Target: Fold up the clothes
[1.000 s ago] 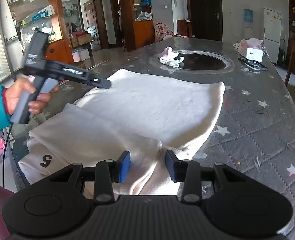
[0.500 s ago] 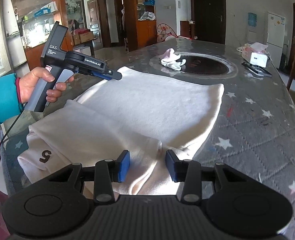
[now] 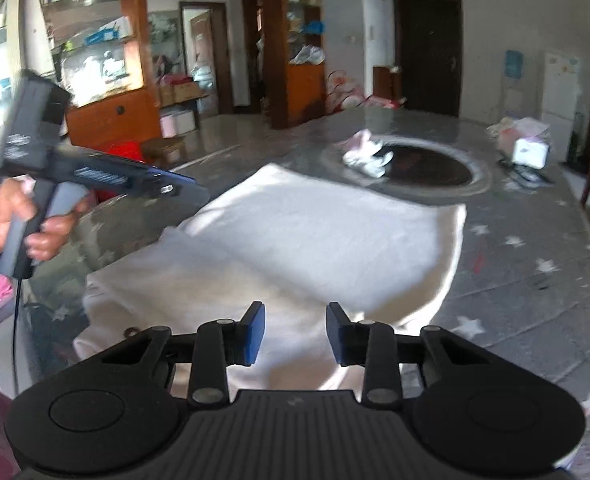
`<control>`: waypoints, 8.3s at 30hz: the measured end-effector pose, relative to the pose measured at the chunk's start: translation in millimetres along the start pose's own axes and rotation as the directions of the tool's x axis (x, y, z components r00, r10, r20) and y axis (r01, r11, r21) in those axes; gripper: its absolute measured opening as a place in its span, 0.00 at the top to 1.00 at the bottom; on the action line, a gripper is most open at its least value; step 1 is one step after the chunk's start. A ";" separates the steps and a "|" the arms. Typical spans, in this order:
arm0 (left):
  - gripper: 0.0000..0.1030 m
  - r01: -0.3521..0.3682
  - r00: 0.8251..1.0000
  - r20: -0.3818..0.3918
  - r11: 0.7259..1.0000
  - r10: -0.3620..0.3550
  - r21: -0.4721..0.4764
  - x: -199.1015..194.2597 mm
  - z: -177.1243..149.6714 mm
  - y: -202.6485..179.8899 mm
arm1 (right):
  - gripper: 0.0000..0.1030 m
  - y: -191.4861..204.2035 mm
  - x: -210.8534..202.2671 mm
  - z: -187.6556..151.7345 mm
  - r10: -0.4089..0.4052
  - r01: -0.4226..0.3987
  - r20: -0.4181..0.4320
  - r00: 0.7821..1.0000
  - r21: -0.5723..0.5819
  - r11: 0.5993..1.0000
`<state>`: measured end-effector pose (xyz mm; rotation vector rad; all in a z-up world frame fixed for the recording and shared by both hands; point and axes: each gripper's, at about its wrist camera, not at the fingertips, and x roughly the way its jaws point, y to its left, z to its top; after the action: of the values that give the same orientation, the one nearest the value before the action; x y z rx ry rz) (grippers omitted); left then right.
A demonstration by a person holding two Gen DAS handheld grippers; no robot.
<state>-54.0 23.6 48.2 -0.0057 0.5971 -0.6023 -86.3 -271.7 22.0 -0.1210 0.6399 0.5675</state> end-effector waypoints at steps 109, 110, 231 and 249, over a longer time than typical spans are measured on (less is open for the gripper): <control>0.90 0.034 0.999 0.026 0.938 -0.046 0.345 -61.9 -1.5 -19.7 | 0.91 20.6 -12.1 80.3 0.144 -0.175 -0.133 0.981 -0.264 0.948; 0.90 0.025 0.999 0.022 0.941 -0.034 0.336 -53.7 0.3 -14.9 | 0.90 15.9 -0.5 81.3 0.136 -0.167 -0.136 0.981 -0.260 0.951; 0.46 -0.168 0.985 -0.032 0.983 0.170 0.076 -4.1 -50.1 -55.7 | 0.52 45.3 39.6 12.3 -0.053 0.053 -0.045 0.998 0.001 0.999; 0.33 -0.168 0.986 -0.006 0.984 0.169 0.060 -5.6 -61.2 -59.5 | 0.52 18.7 -4.4 -19.1 -0.052 0.052 -0.010 0.999 0.036 0.998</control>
<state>-121.7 -12.6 10.6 0.1031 0.5842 -0.4558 -109.4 -263.3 10.6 -0.1065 0.6538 0.5051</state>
